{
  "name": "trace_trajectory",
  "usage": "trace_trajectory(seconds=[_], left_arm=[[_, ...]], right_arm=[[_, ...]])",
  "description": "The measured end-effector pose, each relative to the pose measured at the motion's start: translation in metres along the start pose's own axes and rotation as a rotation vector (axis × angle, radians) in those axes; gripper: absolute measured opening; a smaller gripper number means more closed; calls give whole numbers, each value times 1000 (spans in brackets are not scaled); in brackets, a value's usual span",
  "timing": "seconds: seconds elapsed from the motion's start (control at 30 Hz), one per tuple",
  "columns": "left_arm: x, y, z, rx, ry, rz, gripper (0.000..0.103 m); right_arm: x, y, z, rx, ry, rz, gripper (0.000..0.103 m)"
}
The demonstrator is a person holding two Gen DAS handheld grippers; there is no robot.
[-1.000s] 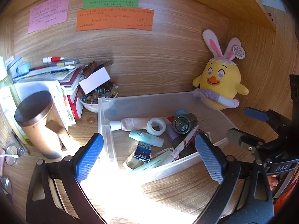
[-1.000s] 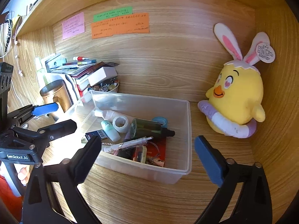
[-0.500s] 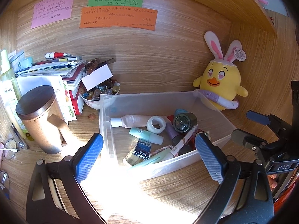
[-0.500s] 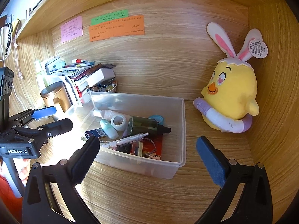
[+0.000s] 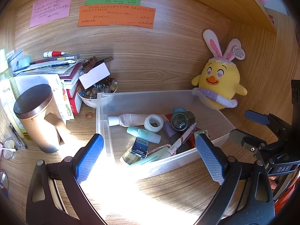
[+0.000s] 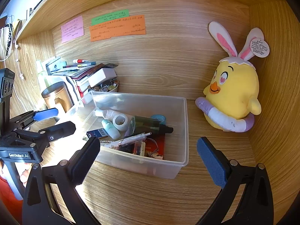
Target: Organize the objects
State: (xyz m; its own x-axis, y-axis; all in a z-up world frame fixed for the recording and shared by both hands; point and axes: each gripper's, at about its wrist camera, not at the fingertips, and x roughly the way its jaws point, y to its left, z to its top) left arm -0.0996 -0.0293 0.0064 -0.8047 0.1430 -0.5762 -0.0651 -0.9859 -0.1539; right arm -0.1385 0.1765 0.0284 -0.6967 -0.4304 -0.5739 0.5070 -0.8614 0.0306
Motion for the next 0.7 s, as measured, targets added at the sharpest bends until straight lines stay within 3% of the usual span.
trace_trajectory(seconds=[0.7], left_arm=[[4, 1, -2, -4, 15, -5, 100]], right_arm=[[2, 3, 0, 4, 7, 5, 103]])
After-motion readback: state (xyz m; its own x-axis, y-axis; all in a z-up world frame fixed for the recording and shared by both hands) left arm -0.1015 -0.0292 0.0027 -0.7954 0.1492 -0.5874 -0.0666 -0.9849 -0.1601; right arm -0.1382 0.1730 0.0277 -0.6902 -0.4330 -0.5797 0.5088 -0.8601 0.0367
